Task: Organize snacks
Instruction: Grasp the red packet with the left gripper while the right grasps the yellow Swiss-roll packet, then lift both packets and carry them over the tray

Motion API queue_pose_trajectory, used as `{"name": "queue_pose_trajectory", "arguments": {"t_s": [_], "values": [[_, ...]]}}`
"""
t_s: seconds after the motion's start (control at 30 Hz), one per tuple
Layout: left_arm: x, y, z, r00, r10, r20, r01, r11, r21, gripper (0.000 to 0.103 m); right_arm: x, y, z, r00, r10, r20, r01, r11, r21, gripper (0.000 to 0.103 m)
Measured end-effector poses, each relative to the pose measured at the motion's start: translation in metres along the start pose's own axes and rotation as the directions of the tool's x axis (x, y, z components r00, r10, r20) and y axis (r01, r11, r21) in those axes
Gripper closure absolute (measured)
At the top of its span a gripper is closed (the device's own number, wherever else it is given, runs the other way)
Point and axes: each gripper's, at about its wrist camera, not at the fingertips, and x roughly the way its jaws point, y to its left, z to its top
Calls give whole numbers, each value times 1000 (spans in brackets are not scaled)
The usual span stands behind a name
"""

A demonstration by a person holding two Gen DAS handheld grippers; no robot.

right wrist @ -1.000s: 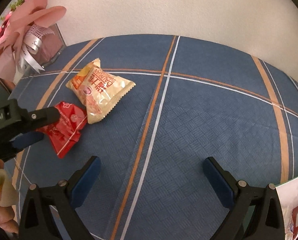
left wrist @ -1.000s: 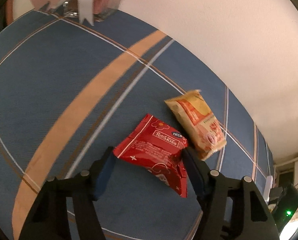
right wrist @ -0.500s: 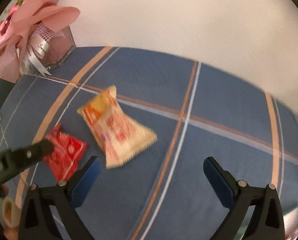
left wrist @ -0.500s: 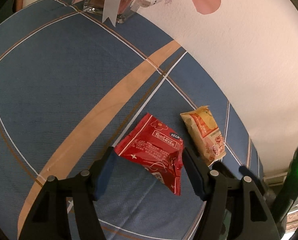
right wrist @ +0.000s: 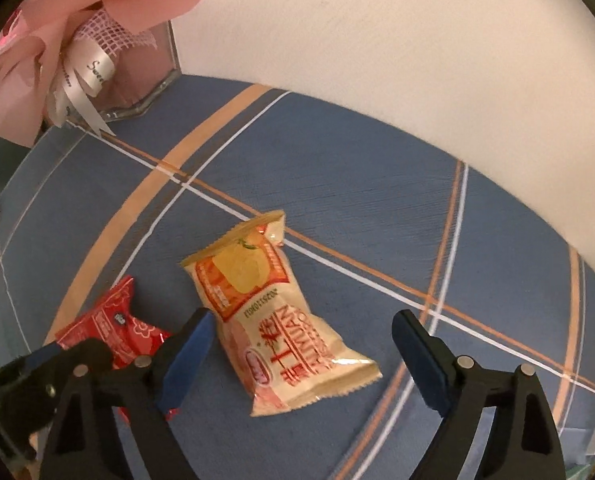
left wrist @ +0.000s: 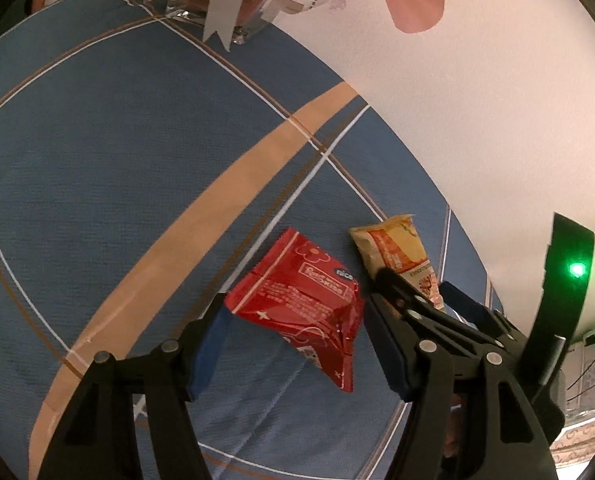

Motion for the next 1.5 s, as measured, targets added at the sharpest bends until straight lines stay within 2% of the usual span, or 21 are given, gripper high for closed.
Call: {"name": "queue_pose_trajectory", "arguments": {"t_s": [0.17, 0.23, 0.33, 0.43, 0.53, 0.6, 0.67, 0.87, 1.1, 1.23, 1.4, 1.5], "values": [[4, -3, -1, 1000, -3, -5, 3, 1000, 5, 34, 3, 2, 0, 1000, 22, 3, -22, 999, 24, 39], [5, -2, -1, 1000, -9, -6, 9, 1000, 4, 34, 2, 0, -2, 1000, 24, 2, -24, 999, 43, 51], [6, -2, -2, 1000, -27, -8, 27, 1000, 1, 34, -1, -9, -7, 1000, 12, -8, -11, 997, 80, 56], [6, -3, -2, 999, -46, -1, 46, 999, 1, 35, -5, -22, -16, 1000, 20, -15, -18, 992, 126, 59], [6, -4, -2, 998, -70, 7, 70, 998, -1, 47, -9, -33, -27, 999, 18, -31, -13, 987, 158, 60], [8, -5, -2, 997, -82, 6, 82, 997, -7, 48, -11, -39, -35, 999, 22, -50, -13, 985, 174, 60], [10, -5, -3, 997, -76, 0, 76, 997, -10, 54, -13, -42, -44, 998, 22, -65, -11, 984, 179, 60], [12, -10, -3, 997, -80, -9, 80, 997, -2, 54, -22, -49, -64, 997, 12, -73, 1, 984, 180, 60], [18, -17, -4, 995, -85, -60, 84, 996, -12, 54, -28, -51, -75, 996, 13, -86, 7, 974, 228, 62], [18, -21, -10, 990, -92, -108, 89, 996, -24, 54, -36, -57, -88, 996, 49, -81, -22, 952, 305, 62], [14, -27, -23, 985, -50, -166, 50, 999, 0, 54, -47, -64, -112, 992, 96, -88, -53, 913, 404, 62], [8, -30, -35, 980, -48, -194, 52, 998, 18, 54, -56, -64, -126, 990, 110, -89, -61, 900, 432, 62]]}}
